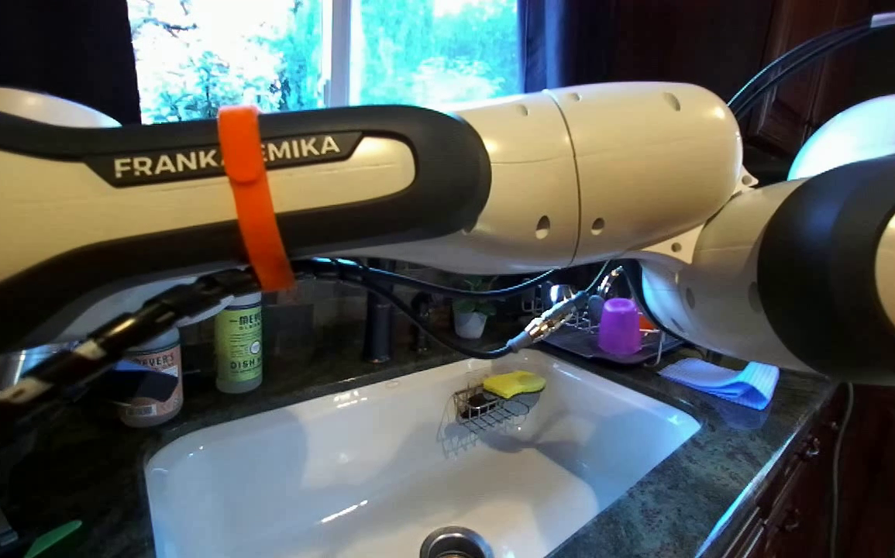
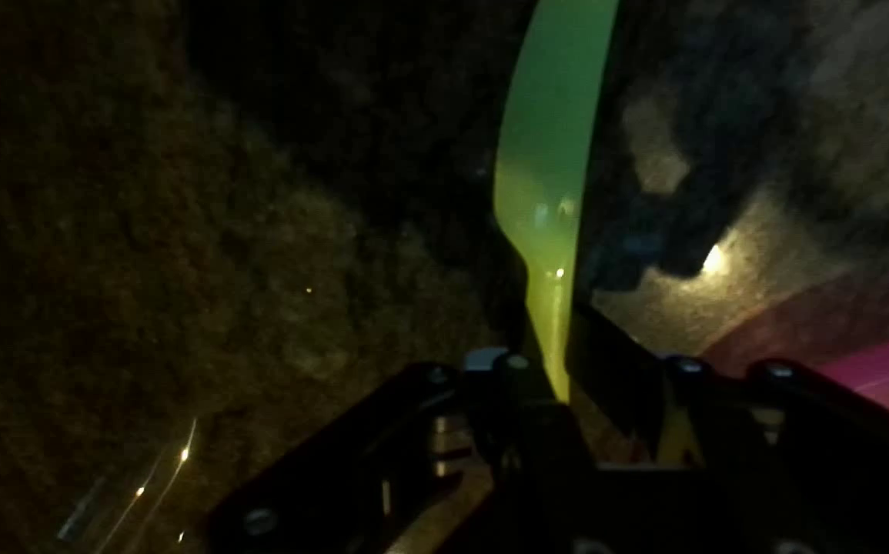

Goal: Put the knife on the plate

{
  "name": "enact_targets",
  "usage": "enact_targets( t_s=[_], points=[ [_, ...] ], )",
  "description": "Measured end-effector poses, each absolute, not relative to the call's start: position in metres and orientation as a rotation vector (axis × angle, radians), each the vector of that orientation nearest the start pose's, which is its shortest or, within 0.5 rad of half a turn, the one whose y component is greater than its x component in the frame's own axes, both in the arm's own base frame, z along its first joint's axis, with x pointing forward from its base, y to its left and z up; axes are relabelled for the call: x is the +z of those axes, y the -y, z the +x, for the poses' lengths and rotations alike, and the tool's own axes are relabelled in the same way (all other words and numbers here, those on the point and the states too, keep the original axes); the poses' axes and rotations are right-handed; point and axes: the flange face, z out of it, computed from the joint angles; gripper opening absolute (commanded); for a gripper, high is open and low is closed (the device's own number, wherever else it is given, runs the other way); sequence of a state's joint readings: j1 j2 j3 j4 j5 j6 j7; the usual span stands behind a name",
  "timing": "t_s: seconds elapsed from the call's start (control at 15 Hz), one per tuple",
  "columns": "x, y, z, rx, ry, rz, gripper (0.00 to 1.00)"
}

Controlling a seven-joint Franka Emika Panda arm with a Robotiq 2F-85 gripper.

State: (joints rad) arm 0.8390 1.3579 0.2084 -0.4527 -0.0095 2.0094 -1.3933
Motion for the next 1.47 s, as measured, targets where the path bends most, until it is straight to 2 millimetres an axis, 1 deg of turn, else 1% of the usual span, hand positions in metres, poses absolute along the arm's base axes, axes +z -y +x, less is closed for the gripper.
enact_targets(
  t_s=[0.27,0.6,0.8,1.07,1.27,1.33,1.47],
  points=[
    [0.244,-0.658,0.505,0.428,-2.917,1.357,0.05],
    [0.271,-0.673,0.490,0.489,-2.915,1.325,0.05],
    [0.284,-0.687,0.473,0.515,-2.924,1.298,0.05],
    [0.299,-0.714,0.439,0.596,-2.907,1.292,0.05],
    [0.312,-0.731,0.416,0.655,-2.799,1.366,0.05],
    [0.316,-0.735,0.412,0.675,-2.756,1.402,0.05],
    [0.325,-0.737,0.410,0.708,-2.698,1.477,0.05]
  ],
)
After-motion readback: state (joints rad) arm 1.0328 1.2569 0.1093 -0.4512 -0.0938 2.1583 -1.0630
